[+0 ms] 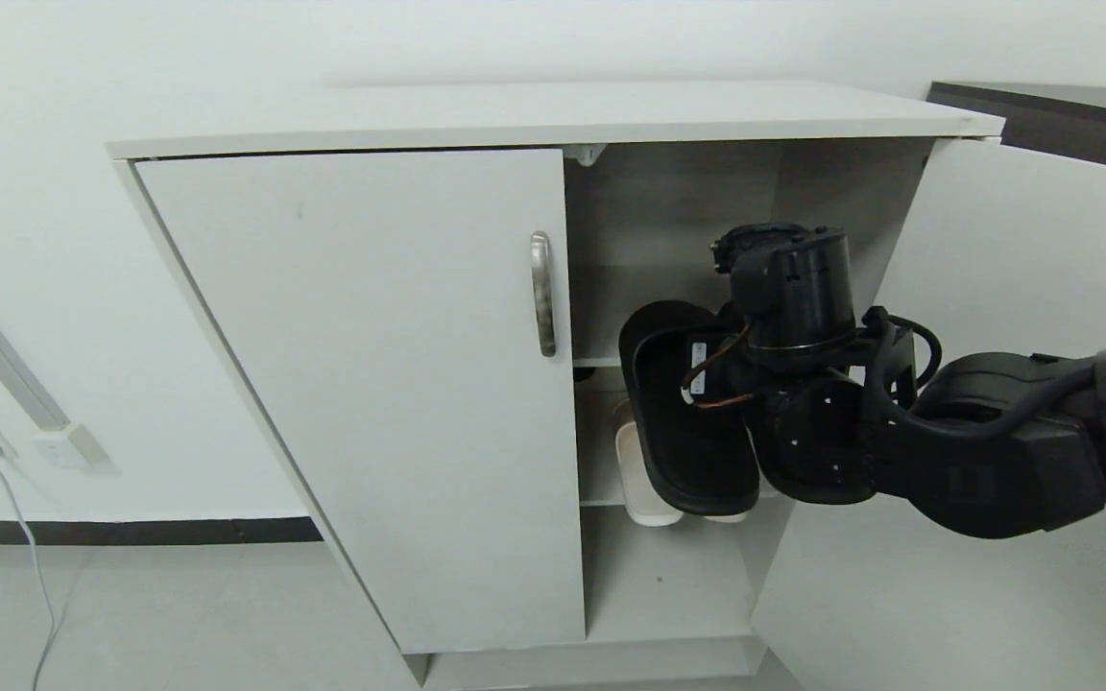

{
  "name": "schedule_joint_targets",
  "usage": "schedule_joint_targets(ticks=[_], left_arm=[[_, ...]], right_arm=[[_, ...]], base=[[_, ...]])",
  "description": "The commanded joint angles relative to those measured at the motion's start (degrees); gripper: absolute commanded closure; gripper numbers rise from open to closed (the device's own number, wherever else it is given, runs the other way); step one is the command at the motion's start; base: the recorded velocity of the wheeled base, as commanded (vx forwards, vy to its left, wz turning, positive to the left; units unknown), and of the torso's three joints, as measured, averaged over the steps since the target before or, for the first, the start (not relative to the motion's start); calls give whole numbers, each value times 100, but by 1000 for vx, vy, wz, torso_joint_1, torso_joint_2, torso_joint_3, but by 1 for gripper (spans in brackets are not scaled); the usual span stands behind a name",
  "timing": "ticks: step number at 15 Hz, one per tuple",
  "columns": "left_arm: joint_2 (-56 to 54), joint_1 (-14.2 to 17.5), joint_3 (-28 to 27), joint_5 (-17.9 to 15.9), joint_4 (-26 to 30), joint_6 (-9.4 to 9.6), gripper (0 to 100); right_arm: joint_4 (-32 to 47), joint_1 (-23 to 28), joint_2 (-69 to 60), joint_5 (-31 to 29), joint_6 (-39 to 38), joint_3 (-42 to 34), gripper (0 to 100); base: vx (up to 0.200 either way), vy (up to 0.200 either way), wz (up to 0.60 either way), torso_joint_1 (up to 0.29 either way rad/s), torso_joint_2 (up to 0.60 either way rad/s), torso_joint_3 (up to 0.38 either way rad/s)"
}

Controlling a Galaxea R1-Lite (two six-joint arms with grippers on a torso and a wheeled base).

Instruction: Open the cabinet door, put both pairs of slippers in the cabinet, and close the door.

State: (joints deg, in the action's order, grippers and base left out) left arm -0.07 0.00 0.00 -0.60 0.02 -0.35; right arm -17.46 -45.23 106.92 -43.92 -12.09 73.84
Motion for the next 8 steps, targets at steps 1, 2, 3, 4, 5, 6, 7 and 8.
schedule_joint_targets(ticks=[1, 2, 3, 4, 5, 6, 7, 8], left_arm=[[7, 0, 0, -2, -2, -9, 100], [7, 0, 0, -2, -2, 0, 100], [7, 0, 0, -2, -2, -9, 100], [7, 0, 0, -2, -2, -9, 100], [7, 0, 0, -2, -2, -9, 100], [7, 0, 0, -2, -2, -9, 100], [7, 0, 0, 7, -2, -9, 100], [7, 0, 0, 7, -2, -9, 100]], right_arm=[[-3, -4, 74, -2, -4, 69, 100], [-3, -4, 145, -2, -4, 113, 100], [-3, -4, 188, 7, -4, 175, 100], [-3, 5, 241, 33, -4, 236, 100], [23, 5, 268, 121, -4, 289, 100], [49, 14, 312, 217, 5, 368, 100], [58, 84, 391, 261, 5, 500, 100], [102, 155, 496, 279, 32, 641, 100]], base=[[0, 0, 0, 0, 0, 0], [0, 0, 0, 0, 0, 0], [0, 0, 0, 0, 0, 0], [0, 0, 0, 0, 0, 0], [0, 0, 0, 0, 0, 0], [0, 0, 0, 0, 0, 0], [0, 0, 0, 0, 0, 0], [0, 0, 0, 0, 0, 0]])
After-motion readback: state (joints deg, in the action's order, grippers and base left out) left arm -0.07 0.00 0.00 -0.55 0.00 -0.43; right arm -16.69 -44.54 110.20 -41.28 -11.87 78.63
